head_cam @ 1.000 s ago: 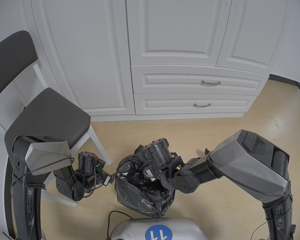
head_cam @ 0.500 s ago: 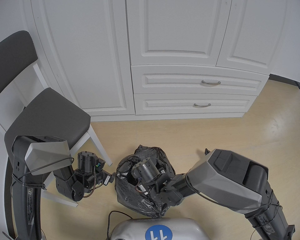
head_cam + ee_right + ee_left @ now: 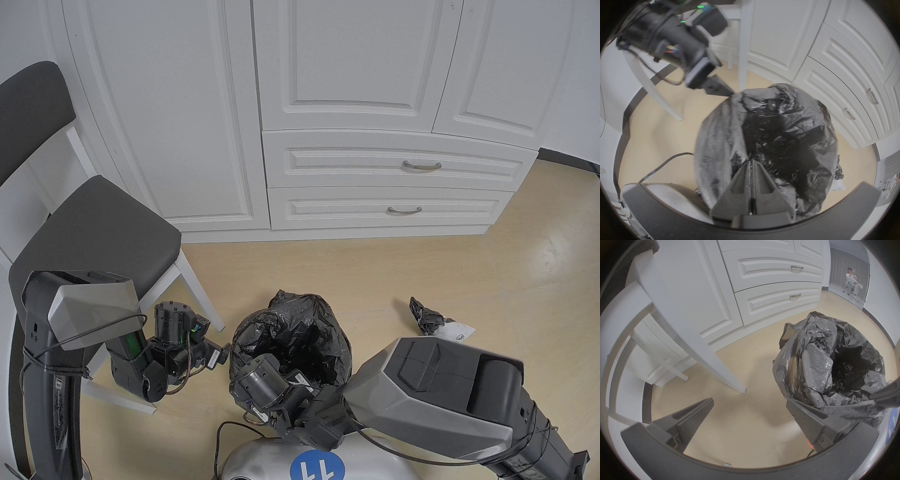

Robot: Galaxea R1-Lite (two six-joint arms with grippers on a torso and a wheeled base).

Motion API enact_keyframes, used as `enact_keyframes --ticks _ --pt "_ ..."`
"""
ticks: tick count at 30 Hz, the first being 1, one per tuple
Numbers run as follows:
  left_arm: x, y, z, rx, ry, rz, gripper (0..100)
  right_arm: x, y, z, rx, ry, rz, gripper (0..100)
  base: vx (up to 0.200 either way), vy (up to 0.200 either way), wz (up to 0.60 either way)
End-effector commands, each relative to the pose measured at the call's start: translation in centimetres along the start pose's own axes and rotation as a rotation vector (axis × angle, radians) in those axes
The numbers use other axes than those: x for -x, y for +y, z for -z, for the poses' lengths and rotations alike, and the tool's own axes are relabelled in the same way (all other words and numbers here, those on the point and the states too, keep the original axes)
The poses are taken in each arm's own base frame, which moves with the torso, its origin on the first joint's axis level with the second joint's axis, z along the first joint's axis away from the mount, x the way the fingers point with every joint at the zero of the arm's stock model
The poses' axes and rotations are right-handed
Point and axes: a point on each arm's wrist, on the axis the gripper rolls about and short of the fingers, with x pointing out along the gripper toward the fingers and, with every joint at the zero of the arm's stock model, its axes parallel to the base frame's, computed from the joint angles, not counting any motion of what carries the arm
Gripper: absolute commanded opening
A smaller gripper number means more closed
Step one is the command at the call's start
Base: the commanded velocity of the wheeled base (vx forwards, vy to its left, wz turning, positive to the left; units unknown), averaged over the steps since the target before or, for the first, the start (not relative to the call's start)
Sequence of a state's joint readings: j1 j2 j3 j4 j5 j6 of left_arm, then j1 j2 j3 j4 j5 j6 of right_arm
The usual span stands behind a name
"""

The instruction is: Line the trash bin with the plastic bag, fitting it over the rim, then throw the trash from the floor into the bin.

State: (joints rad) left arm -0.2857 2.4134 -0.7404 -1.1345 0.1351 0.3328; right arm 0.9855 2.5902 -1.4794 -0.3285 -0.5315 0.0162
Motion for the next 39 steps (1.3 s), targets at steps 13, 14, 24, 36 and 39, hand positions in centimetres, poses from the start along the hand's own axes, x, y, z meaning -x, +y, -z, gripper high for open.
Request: enact_keyframes --ticks 13,14,24,36,39 --pt "1.1 0.4 -0.7 -0.006 -0.021 -0.001 100 2.3 4.1 0.5 -0.015 -0.013 -0.137 0 0.000 0.000 0.00" --pt "1.1 0.4 -0.8 -0.010 -0.022 -0.002 100 2.3 4.1 0.5 -0.017 -0.010 -0.144 0 0.000 0.000 0.00" --pt "1.2 0.4 -0.8 -0.009 -0.042 0.001 100 2.4 1.6 -1.7 -0.072 -0.039 -0.114 0 0.000 0.000 0.00" --pt "1.2 0.4 -0.8 -0.011 -0.041 0.001 100 1.0 -0.4 -1.9 -0.110 -0.026 -0.086 0 0.000 0.000 0.00" --pt "1.2 0.4 -0.8 -0.011 -0.041 0.001 100 0.9 -0.4 -1.8 -0.117 -0.025 -0.087 0 0.000 0.000 0.00"
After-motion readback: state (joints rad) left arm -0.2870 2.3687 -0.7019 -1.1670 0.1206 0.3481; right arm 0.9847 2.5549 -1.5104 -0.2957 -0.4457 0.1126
